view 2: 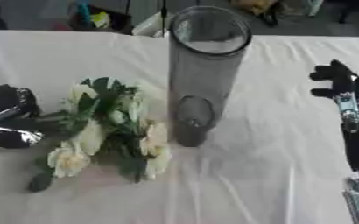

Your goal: Arrange flowers into the vase.

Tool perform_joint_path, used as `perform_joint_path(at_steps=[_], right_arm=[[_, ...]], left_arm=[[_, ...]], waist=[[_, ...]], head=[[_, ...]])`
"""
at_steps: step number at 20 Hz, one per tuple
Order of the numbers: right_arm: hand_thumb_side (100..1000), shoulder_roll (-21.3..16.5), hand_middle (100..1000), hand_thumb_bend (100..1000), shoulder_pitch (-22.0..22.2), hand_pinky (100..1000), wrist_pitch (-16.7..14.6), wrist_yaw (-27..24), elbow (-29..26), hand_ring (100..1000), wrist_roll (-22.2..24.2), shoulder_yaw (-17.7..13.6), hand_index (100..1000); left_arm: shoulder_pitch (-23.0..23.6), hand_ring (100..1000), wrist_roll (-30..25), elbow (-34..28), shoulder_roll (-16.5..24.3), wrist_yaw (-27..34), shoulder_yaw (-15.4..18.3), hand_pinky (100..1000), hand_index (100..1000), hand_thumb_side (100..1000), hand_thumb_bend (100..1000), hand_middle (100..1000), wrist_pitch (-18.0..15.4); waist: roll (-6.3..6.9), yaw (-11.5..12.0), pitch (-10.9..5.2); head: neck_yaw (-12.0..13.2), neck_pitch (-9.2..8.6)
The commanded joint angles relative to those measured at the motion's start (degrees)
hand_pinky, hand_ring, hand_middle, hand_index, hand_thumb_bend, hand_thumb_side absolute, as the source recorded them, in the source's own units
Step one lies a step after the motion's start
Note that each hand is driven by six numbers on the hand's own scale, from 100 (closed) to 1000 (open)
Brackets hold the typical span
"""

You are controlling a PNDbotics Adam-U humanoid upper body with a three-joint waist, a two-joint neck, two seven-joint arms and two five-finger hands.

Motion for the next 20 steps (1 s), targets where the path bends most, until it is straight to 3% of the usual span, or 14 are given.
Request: perform_joint_path(at_steps=[1,13,20], right_arm=[[1000,-0.6,677,100,-0.1,711,-0.1,-0.3,-1.1,1000,0.2,-0.5,788],[1000,-0.5,676,100,0.0,713,-0.1,-0.4,-1.1,1000,0.2,-0.6,788],[1000,-0.5,676,100,0.1,714,-0.2,-0.4,-1.1,1000,0.0,-0.9,789]], left_arm=[[-1.0,100,1.1,-0.9,1.4,0.5,1.0,100,112,588,100,100,-0.4],[-0.4,100,4.8,-0.7,1.8,2.0,1.6,100,100,555,100,100,-2.0],[0.9,100,6.9,-4.5,4.2,5.1,2.9,100,100,537,100,100,-0.8]], waist=[[0.00,-0.1,-0.48],[-0.14,-0.2,-0.45],[-0.10,0.0,-0.64]], head=[[0.1,-0.37],[-0.1,-0.43],[-0.5,-0.13]])
